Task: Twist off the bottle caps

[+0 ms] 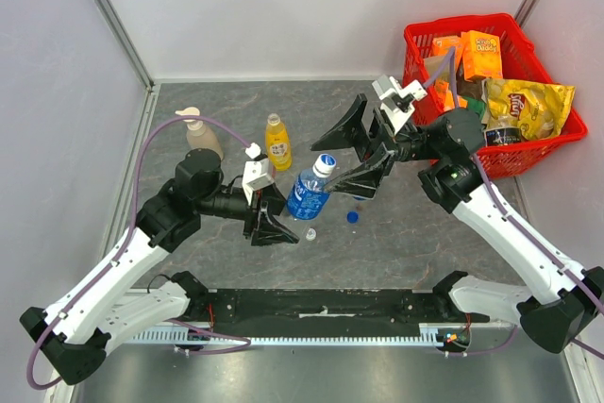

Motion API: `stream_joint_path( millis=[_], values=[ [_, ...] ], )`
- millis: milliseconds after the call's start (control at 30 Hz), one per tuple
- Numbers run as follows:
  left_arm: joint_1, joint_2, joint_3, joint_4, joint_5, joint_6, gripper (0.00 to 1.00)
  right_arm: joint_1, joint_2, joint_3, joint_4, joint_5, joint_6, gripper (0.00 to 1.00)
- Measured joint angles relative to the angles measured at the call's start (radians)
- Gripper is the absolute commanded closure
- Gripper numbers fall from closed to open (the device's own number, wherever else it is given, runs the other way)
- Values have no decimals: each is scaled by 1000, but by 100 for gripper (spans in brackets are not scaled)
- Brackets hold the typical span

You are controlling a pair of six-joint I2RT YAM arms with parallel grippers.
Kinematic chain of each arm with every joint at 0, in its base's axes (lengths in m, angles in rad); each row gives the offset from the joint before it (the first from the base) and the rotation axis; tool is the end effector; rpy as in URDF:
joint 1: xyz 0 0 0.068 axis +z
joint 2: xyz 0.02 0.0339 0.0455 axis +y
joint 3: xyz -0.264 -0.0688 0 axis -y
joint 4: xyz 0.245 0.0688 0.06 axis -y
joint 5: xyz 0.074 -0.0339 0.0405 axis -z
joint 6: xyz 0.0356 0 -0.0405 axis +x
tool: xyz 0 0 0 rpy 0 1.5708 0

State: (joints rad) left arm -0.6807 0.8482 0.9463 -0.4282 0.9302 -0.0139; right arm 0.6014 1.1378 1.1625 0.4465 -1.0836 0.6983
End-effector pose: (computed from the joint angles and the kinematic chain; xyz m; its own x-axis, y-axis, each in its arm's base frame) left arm 0.1169 -0.1314 0.3643 -0.2653 0.2042 -0.9423 0.9620 -0.0100 -0.2730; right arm 0.1747 0.1580 0.4603 -0.3010 0.1585 -0.9404 -0.9408 -0.2107 0.2656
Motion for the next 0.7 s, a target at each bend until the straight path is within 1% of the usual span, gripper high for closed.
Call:
stream_joint_path(
  millis=[200,433,700],
  values=[
    [0,0,0,-34,-55,1,98,1,0,39,-107,57,-67,2],
    [0,-11,0,-69,-158,10,98,1,0,63,-214,168,-120,2],
    [0,-11,0,-127,-325,16,98,-4,7,65,-294,307,-142,2]
  ],
)
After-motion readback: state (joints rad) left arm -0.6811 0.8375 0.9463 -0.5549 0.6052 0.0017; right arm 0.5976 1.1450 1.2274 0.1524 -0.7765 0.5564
